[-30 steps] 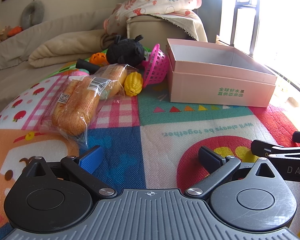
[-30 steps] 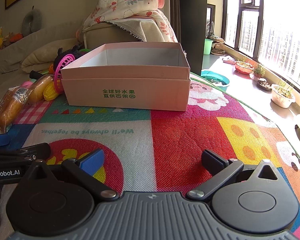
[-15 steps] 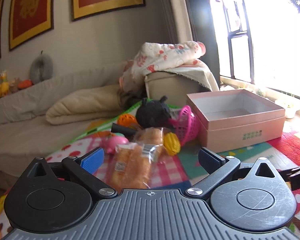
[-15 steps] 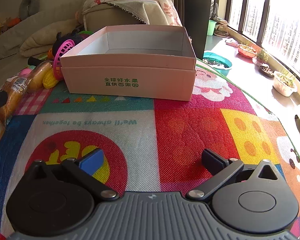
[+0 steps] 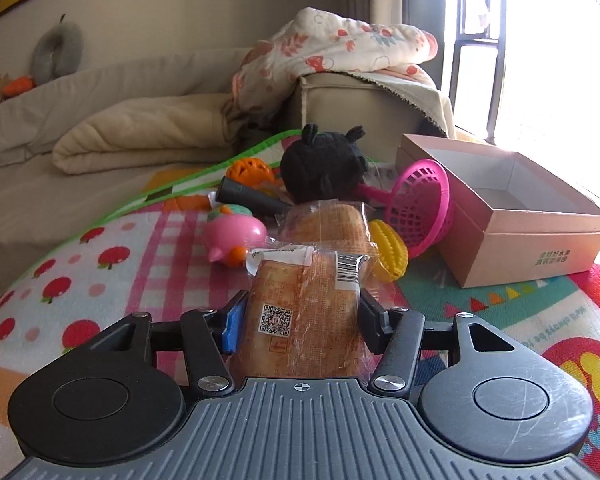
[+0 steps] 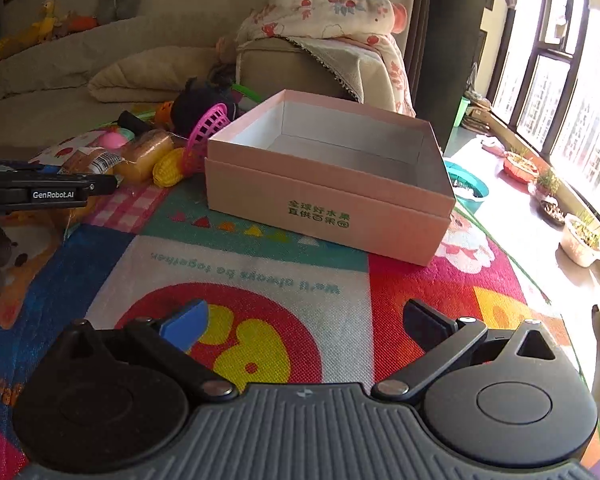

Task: Organize objects
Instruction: 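Grasp the bagged bread loaf with the left gripper, then grasp the black toy microphone with the right gripper while the left lifts the bread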

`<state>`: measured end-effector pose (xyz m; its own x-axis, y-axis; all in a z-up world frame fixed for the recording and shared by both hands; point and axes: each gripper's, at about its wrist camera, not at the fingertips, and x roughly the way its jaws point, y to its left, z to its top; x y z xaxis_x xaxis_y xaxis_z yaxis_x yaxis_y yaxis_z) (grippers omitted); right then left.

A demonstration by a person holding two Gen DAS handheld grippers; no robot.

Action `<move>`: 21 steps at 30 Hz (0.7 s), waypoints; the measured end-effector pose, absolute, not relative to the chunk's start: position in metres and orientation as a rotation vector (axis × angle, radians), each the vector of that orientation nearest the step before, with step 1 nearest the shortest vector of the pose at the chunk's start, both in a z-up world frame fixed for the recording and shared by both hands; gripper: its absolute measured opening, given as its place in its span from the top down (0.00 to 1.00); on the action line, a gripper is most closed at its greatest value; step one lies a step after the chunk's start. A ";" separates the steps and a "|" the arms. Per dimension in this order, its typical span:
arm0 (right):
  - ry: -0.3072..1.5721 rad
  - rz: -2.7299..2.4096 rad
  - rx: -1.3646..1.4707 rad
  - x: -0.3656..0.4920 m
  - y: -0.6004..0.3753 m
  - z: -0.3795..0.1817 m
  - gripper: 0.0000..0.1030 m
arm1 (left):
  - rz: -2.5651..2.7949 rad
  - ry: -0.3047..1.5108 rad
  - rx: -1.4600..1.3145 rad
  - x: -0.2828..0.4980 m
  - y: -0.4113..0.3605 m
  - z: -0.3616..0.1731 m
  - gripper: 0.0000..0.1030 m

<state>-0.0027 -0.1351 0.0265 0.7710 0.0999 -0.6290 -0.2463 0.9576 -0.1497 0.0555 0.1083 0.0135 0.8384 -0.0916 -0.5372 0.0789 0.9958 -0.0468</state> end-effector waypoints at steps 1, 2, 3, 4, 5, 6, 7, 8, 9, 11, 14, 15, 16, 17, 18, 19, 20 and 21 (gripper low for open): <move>0.637 0.208 -0.264 -0.004 -0.125 0.031 0.00 | -0.100 0.564 -0.054 0.052 0.116 0.015 0.42; 0.610 0.227 -0.292 -0.002 -0.114 0.037 0.00 | -0.107 0.550 -0.091 0.048 0.125 0.017 0.42; 0.588 0.248 -0.311 0.000 -0.102 0.043 0.00 | -0.107 0.525 -0.125 0.043 0.136 0.018 0.42; 0.574 0.272 -0.319 0.004 -0.092 0.048 0.00 | -0.092 0.497 -0.156 0.038 0.147 0.020 0.43; 0.568 0.297 -0.322 0.010 -0.080 0.053 0.00 | -0.065 0.467 -0.184 0.033 0.159 0.021 0.43; 0.566 0.322 -0.321 0.019 -0.067 0.057 0.00 | -0.034 0.443 -0.210 0.029 0.170 0.021 0.43; 0.567 0.343 -0.319 0.027 -0.055 0.060 0.00 | 0.005 0.417 -0.251 0.024 0.186 0.021 0.43; 0.569 0.363 -0.315 0.036 -0.044 0.063 0.00 | 0.034 0.401 -0.291 0.021 0.198 0.019 0.43; 0.569 0.386 -0.309 0.045 -0.030 0.065 0.00 | 0.054 0.389 -0.359 0.017 0.213 0.017 0.43; 0.560 0.420 -0.316 0.063 -0.003 0.066 0.03 | 0.051 0.358 -0.459 0.011 0.232 0.015 0.43; 0.574 0.461 -0.363 0.097 0.041 0.065 0.16 | 0.059 0.311 -0.470 0.007 0.235 0.018 0.43; 0.588 0.467 -0.355 0.110 0.054 0.064 0.16 | 0.057 0.309 -0.462 0.007 0.233 0.019 0.43; 0.602 0.466 -0.337 0.122 0.064 0.063 0.17 | 0.055 0.313 -0.461 0.008 0.233 0.019 0.43; 0.613 0.461 -0.320 0.133 0.072 0.062 0.17 | 0.052 0.318 -0.469 0.009 0.234 0.019 0.43; 0.625 0.451 -0.299 0.146 0.080 0.060 0.17 | 0.051 0.323 -0.481 0.010 0.236 0.018 0.43; 0.633 0.437 -0.282 0.157 0.086 0.057 0.17 | 0.051 0.328 -0.494 0.011 0.238 0.017 0.43; 0.640 0.419 -0.268 0.167 0.091 0.053 0.17 | 0.051 0.330 -0.503 0.011 0.239 0.016 0.43; 0.643 0.399 -0.258 0.177 0.094 0.049 0.17 | 0.051 0.331 -0.510 0.011 0.241 0.015 0.43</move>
<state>0.1767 0.0940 0.0492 0.7284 0.2794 -0.6256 -0.4369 0.8928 -0.1100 0.0111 0.2406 0.0147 0.9455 -0.0343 -0.3237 -0.1295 0.8728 -0.4706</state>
